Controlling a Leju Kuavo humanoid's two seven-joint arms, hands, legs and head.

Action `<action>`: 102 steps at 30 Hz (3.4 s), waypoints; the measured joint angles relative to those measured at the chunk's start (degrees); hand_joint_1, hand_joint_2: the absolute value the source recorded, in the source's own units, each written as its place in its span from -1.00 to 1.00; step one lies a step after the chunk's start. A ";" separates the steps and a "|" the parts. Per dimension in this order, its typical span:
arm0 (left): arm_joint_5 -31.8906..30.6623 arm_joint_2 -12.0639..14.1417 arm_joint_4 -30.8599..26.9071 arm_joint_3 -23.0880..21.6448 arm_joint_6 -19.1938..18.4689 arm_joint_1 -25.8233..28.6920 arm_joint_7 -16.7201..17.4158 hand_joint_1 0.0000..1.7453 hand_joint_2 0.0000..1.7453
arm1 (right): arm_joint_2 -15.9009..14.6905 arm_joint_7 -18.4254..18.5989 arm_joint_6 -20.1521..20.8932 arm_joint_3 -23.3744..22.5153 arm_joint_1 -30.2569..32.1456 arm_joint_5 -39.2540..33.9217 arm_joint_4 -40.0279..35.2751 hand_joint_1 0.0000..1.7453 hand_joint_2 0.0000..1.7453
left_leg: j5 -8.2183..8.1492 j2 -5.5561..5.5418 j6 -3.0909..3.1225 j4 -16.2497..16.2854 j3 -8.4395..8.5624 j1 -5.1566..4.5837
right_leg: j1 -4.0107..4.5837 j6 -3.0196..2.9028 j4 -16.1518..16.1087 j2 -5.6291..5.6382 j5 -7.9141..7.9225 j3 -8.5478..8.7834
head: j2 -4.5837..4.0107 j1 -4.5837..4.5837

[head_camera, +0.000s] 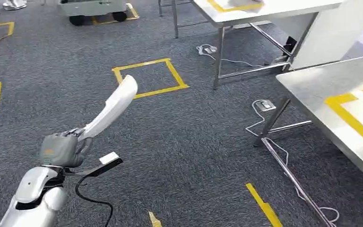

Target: Take the parts from the cabinet and place them on the table.

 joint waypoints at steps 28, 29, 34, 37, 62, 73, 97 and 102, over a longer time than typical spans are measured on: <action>3.61 1.82 -0.24 -4.13 2.57 1.01 -9.00 1.00 1.00 | -0.30 -2.64 -2.23 2.32 -0.72 -0.68 0.00 -1.00 1.00 | 2.27 -3.61 0.56 4.46 -8.42 -0.28 | -0.20 -0.61 -1.59 3.15 -4.15 5.64 | 0.00 0.22; 3.65 1.81 -0.28 -4.13 2.89 1.03 -9.03 1.00 1.00 | -0.31 -2.71 -2.43 2.34 -0.85 -0.66 0.00 -1.00 1.00 | 0.23 -4.46 0.49 8.34 -10.32 -0.26 | -0.21 -0.88 -1.59 3.61 -4.17 5.64 | 0.00 0.11; 3.52 1.75 -0.79 -4.20 3.48 0.89 -9.81 1.00 1.00 | -0.20 -2.71 -2.54 2.93 -0.92 -0.37 -0.02 -1.00 1.00 | 1.16 -5.20 0.78 16.53 -16.04 -0.29 | -0.01 -1.15 -1.56 7.32 -4.42 6.11 | 0.00 0.04; 3.28 1.53 -1.49 -4.98 3.85 -0.42 -10.38 1.00 1.00 | 0.11 -2.73 -2.41 3.28 -1.05 -0.31 -0.11 -1.00 1.00 | 7.59 -10.24 2.35 5.09 -11.36 -0.20 | -0.32 -0.91 -1.58 9.17 -4.56 6.25 | 0.00 0.26; 3.04 -0.70 -2.56 -9.38 4.70 -2.43 -12.04 1.00 1.00 | 0.04 -2.71 -2.30 5.01 -1.75 0.37 -0.15 -1.00 1.00 | -3.05 -5.06 0.26 19.02 -16.29 -0.36 | -0.05 -0.83 -2.48 5.24 -3.63 6.15 | 0.00 -0.57; 2.74 -1.35 -2.54 -11.25 3.79 -4.67 -11.33 1.00 1.00 | 0.15 -1.00 -2.38 7.52 -1.51 3.96 -0.17 -1.00 1.00 | 7.20 -7.46 3.05 0.66 -9.14 -0.18 | -0.11 1.10 -2.01 9.36 -3.35 4.59 | 0.00 -0.83; -5.77 -3.61 5.33 -14.07 -0.53 -10.61 0.79 1.00 1.00 | 0.24 0.52 0.37 12.35 -1.75 5.62 -0.35 -1.00 1.00 | 10.28 -5.26 2.34 7.52 -15.20 -0.93 | 0.89 -1.20 -3.07 5.17 -7.42 11.32 | 0.00 -0.59; -7.25 -4.04 6.29 -13.97 -1.07 -11.36 3.80 1.00 1.00 | 0.87 0.70 0.48 12.83 -1.70 5.77 -0.55 -1.00 1.00 | 8.38 -5.52 4.01 1.62 -12.27 -2.01 | 0.35 0.53 -3.20 5.05 -7.92 11.88 | 0.00 -0.39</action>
